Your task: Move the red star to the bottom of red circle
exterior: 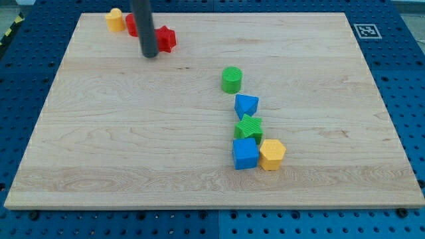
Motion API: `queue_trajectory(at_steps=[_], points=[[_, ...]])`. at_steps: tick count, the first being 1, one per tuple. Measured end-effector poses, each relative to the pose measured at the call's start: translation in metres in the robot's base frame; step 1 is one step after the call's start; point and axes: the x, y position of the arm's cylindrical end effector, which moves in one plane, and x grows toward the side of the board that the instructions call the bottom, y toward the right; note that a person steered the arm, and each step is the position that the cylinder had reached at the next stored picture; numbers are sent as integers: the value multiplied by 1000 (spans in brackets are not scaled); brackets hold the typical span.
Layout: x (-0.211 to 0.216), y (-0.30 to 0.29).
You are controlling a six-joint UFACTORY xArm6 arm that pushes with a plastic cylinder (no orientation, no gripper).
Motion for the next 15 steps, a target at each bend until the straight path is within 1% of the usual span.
queue_trajectory(at_steps=[1,3,4,5,6,7,8,9,11,14,15], points=[[-3,1],[-2,107],[-24,164],[-51,177],[-53,176],[-45,149],[-32,104],[-32,69],[-32,64],[-20,13],[-20,8]])
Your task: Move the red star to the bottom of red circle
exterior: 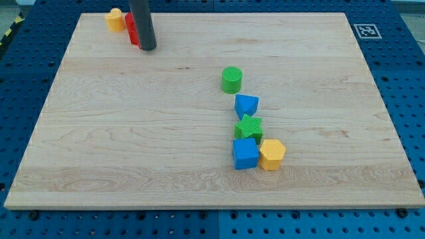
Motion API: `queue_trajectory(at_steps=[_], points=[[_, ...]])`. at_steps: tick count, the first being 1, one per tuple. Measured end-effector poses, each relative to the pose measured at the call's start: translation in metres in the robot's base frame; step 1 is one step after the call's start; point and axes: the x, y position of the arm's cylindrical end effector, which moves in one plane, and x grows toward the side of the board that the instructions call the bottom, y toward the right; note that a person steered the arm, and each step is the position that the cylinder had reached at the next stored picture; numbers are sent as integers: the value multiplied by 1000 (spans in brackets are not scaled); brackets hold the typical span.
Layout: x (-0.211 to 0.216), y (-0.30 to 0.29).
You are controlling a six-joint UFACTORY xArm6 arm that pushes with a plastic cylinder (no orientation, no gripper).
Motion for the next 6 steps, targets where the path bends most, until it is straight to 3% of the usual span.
queue_trajectory(at_steps=[4,6], points=[[12,-32],[93,23]])
